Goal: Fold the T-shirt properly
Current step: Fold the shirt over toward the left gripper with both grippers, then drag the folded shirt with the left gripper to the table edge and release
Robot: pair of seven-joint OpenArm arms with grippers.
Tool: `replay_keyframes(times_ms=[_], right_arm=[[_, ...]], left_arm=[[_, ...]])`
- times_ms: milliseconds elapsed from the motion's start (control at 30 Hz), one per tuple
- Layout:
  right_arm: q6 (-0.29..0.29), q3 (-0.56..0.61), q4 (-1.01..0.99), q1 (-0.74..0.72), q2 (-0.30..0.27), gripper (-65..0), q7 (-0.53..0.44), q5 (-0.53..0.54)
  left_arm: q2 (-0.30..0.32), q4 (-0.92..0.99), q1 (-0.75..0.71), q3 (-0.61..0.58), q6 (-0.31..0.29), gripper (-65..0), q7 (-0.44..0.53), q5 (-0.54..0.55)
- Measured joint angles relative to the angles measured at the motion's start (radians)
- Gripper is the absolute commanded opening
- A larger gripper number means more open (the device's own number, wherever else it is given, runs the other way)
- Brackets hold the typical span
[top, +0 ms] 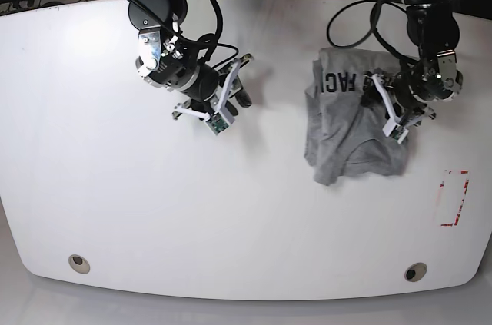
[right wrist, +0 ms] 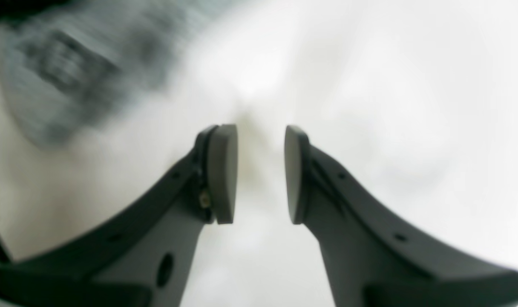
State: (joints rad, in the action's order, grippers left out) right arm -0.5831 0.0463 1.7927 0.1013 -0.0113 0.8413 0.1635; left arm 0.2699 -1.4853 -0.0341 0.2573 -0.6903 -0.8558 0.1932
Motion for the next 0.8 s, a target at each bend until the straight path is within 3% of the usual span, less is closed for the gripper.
replay_keyframes(times_ms=[367, 500, 633, 800], right_arm=[[0.003, -0.072, 0.080, 0.040, -0.034, -47.6, -0.002, 0.001], [0.000, -0.067, 0.113, 0.067, -0.061, -47.6, 0.005, -0.003], [0.002, -0.069, 0.154, 0.103, -0.064, -47.6, -0.012, 0.006], [0.000, -0.067, 0.150, 0.113, -0.080, -47.7, -0.003, 0.000]], left_arm=[[0.233, 0.117, -0.017, 0.151, -0.010, -30.3, -0.044, -0.073], [0.301, 0.211, -0.022, 0.200, -0.007, -30.3, 0.019, -0.113], [0.352, 0.285, -0.012, 0.196, -0.010, -30.3, 0.123, -0.101], [0.377, 0.314, 0.042, 0.192, -0.014, -30.4, 0.116, -0.107]])
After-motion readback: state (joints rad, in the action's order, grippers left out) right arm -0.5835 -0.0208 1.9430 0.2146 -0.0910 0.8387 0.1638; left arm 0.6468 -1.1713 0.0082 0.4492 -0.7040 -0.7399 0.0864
